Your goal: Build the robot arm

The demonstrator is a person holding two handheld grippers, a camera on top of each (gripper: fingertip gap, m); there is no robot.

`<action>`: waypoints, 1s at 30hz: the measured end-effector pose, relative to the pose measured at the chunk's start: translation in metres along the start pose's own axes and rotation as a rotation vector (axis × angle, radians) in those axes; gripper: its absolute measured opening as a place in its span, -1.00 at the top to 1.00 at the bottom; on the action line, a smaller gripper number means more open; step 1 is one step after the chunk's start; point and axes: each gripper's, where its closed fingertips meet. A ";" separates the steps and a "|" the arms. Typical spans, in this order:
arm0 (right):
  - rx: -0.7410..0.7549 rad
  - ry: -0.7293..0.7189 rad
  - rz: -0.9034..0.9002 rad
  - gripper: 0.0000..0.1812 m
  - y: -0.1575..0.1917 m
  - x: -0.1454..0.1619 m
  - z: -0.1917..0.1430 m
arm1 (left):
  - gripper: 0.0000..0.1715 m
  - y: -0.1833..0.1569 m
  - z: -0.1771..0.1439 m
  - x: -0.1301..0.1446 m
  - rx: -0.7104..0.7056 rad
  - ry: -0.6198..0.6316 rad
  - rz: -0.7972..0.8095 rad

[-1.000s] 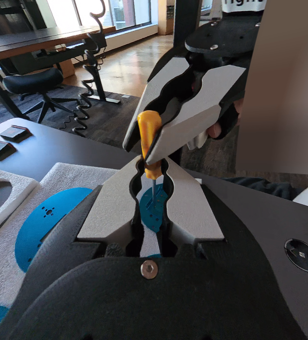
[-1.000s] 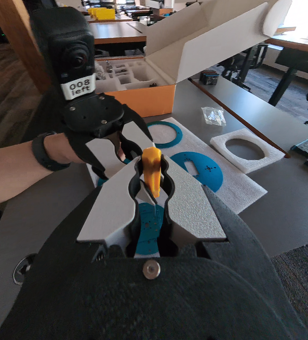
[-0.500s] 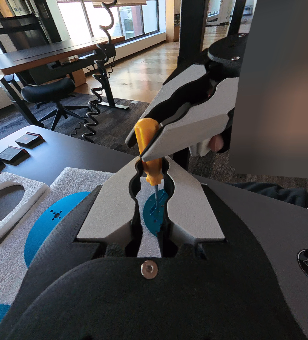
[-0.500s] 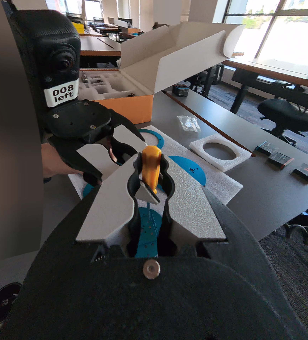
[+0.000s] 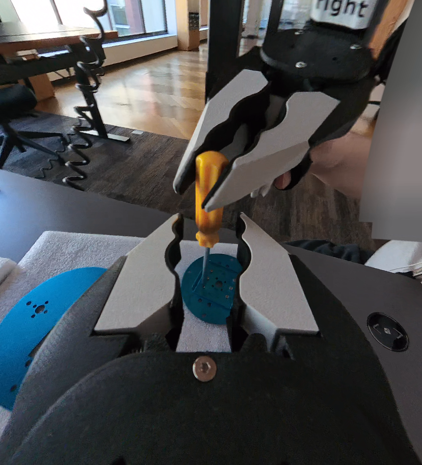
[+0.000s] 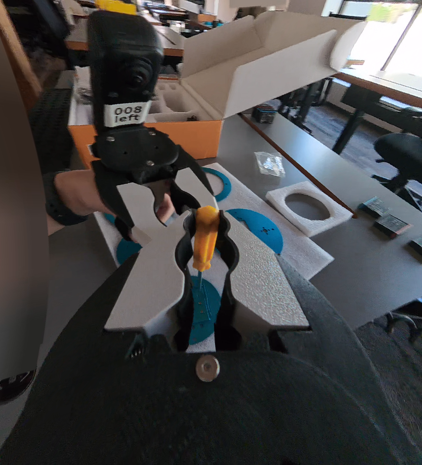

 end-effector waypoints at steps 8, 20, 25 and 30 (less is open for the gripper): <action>-0.058 0.059 -0.016 0.78 0.007 0.004 0.000 | 0.82 -0.004 -0.003 -0.002 0.024 -0.015 0.088; 0.112 0.033 0.073 0.78 -0.008 0.007 0.000 | 0.65 0.004 0.002 -0.005 -0.018 -0.028 0.069; 0.087 0.018 0.010 0.79 0.002 0.005 0.003 | 0.80 -0.003 0.001 -0.008 0.020 -0.023 0.101; -0.072 0.068 0.061 0.76 0.005 0.010 0.004 | 0.79 -0.003 0.000 -0.008 0.042 -0.057 0.087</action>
Point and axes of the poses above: each gripper's, where its closed fingertips meet, z out along the fingers, x out of its underside, y = z × x across the jaws, and after that the axes turned 7 degrees about z, right-handed
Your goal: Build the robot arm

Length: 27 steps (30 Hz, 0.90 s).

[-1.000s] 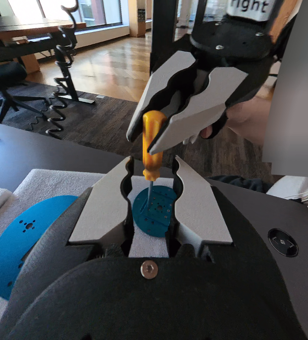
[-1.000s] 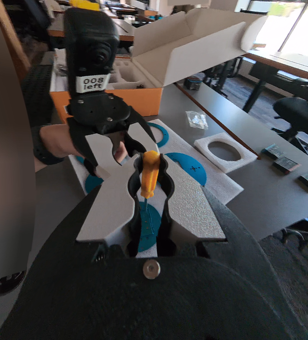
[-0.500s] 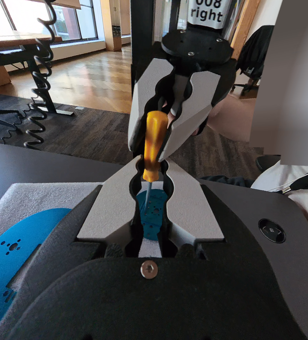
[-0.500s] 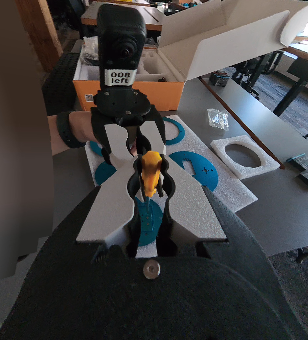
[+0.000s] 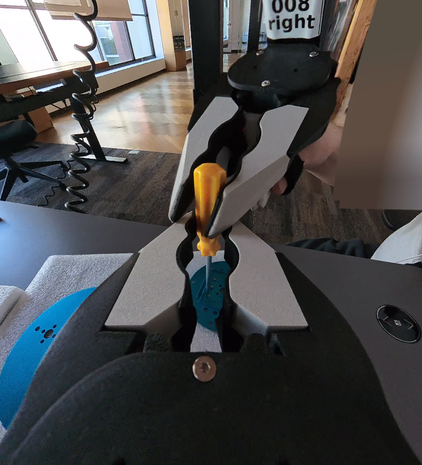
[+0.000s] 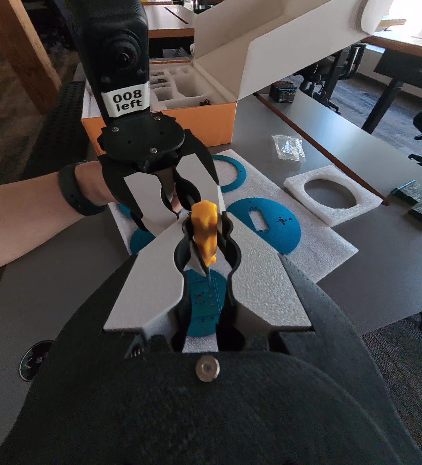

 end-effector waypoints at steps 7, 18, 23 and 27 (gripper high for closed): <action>0.024 -0.039 -0.065 0.81 0.001 -0.001 -0.001 | 0.58 -0.008 -0.001 -0.003 -0.017 -0.004 -0.038; -0.005 -0.026 -0.043 0.81 -0.004 -0.003 -0.002 | 0.28 -0.009 -0.043 0.053 -0.079 0.284 -0.254; -0.021 -0.047 -0.051 0.81 -0.002 -0.004 -0.004 | 0.48 -0.012 -0.032 0.067 -0.109 0.314 -0.316; -0.031 -0.088 -0.058 0.81 -0.001 -0.006 -0.010 | 0.51 0.001 -0.037 0.074 -0.114 0.292 -0.498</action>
Point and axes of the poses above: each gripper's, where its closed fingertips meet, z out along the fingers, x out of its underside, y = z × x across the jaws, and after that the axes turned 7 degrees about z, right-handed
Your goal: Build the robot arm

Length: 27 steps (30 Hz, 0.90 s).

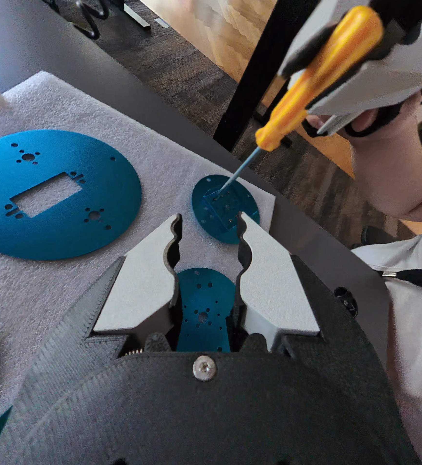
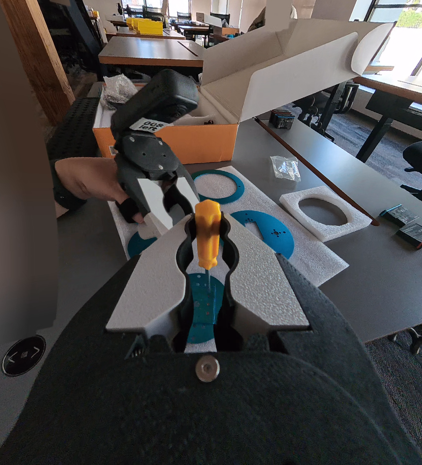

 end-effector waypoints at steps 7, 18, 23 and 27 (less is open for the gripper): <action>-0.050 -0.113 0.002 0.81 0.005 -0.006 -0.011 | 0.61 0.010 0.014 0.007 0.073 0.035 -0.187; -0.094 -0.208 -0.084 0.82 0.019 -0.012 -0.028 | 0.93 -0.009 0.026 0.007 0.243 0.086 -0.274; -0.101 -0.264 -0.100 0.82 0.021 -0.011 -0.039 | 0.73 -0.020 0.026 0.000 0.249 0.048 -0.272; -0.108 -0.280 -0.085 0.82 0.020 -0.009 -0.043 | 0.81 -0.017 0.037 0.001 0.198 0.053 -0.297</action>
Point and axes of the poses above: each gripper's, where its closed fingertips meet, z out along the fingers, x out of its underside, y = z × x across the jaws, and after that the axes turned 7 degrees about z, right-handed
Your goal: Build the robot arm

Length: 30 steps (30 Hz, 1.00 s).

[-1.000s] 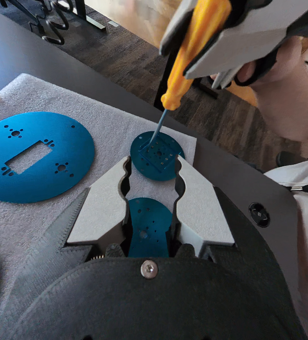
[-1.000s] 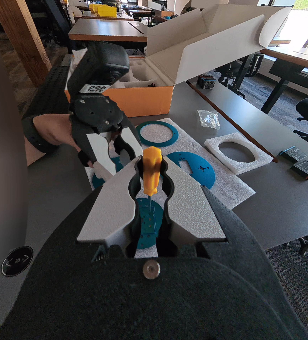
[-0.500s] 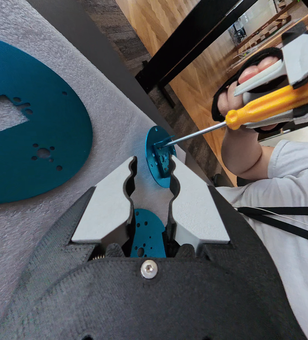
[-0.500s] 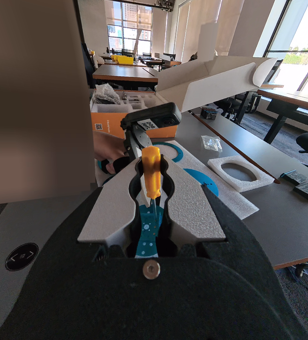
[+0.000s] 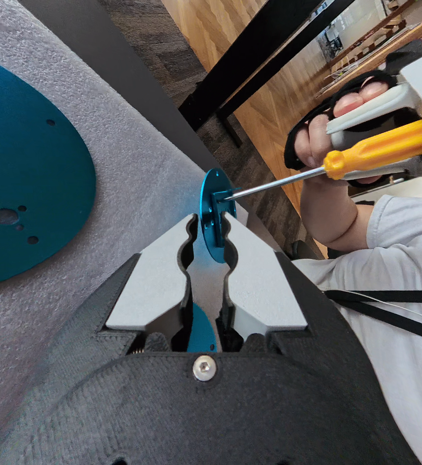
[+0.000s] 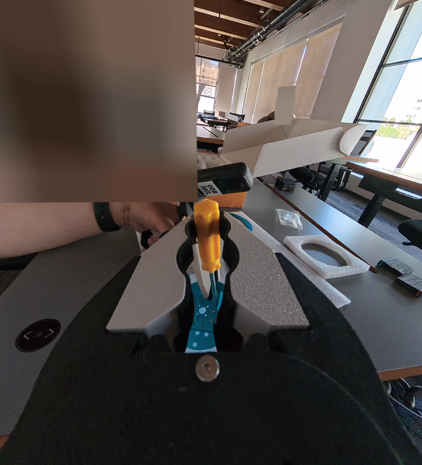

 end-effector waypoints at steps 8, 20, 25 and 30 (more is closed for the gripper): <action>0.006 -0.028 -0.043 0.82 0.004 -0.006 -0.010 | 0.88 -0.008 0.003 -0.004 -0.065 0.019 0.087; -0.036 -0.144 -0.207 0.82 0.034 -0.023 -0.024 | 0.89 -0.002 0.002 -0.001 -0.093 -0.007 -0.008; 0.006 -0.145 -0.191 0.81 0.022 -0.024 -0.035 | 0.92 -0.013 0.000 -0.006 -0.107 -0.031 0.056; 0.037 -0.269 -0.176 0.82 0.018 -0.056 -0.061 | 0.96 -0.035 -0.012 -0.013 -0.224 -0.058 0.261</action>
Point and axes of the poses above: each gripper's, where its closed fingertips meet, z out along the fingers, x out of its underside, y = z × x across the jaws, and after that the axes turned 7 degrees about z, right-handed
